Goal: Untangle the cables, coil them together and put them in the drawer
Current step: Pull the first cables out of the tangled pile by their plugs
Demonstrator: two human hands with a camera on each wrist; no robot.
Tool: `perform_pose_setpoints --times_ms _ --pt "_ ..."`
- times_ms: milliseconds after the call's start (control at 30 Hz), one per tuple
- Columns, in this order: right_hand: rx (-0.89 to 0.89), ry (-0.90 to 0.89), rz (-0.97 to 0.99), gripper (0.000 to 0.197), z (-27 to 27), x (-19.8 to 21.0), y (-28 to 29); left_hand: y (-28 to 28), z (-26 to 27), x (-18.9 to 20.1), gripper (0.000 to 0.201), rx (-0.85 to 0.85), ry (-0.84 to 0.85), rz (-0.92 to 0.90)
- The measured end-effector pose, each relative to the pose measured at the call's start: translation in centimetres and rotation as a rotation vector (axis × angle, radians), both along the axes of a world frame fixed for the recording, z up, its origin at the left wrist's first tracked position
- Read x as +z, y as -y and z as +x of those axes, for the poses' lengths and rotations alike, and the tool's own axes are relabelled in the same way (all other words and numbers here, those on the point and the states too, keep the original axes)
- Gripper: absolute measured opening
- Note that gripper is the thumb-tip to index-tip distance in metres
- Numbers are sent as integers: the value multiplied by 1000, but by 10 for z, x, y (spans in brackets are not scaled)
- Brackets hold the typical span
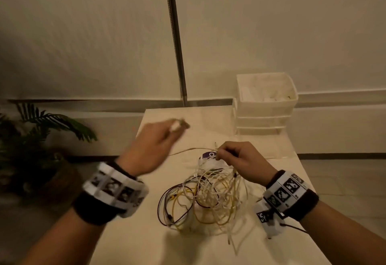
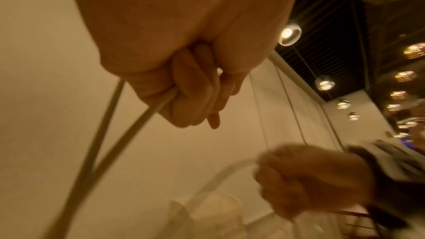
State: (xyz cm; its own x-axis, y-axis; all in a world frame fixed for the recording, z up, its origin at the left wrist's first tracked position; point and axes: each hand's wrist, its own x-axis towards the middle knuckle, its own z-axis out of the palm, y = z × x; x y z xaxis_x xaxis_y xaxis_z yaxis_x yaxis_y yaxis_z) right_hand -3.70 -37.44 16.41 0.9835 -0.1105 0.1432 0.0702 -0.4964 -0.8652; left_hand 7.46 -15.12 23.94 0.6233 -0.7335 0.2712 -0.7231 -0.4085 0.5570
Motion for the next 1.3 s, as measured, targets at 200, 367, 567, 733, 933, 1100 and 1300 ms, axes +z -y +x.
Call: perform_pose_setpoints --times_ms 200,367,567,733,933,1100,1300 --pt "17 33 116 23 8 32 -1 64 -28 -39 23 -41 -64 18" --pt "29 13 275 22 3 28 10 73 -19 -24 16 -45 46 106" --pt "19 -4 372 23 4 5 9 86 -8 33 19 94 205 -139" --pt "43 48 253 21 12 6 15 78 16 62 18 284 296 -327" --pt "56 35 8 13 29 8 24 67 17 63 18 336 348 -505" --pt "41 49 -55 15 26 -12 25 53 17 63 18 402 360 -576" --pt "24 -43 252 14 31 -15 24 54 22 63 20 390 316 -629"
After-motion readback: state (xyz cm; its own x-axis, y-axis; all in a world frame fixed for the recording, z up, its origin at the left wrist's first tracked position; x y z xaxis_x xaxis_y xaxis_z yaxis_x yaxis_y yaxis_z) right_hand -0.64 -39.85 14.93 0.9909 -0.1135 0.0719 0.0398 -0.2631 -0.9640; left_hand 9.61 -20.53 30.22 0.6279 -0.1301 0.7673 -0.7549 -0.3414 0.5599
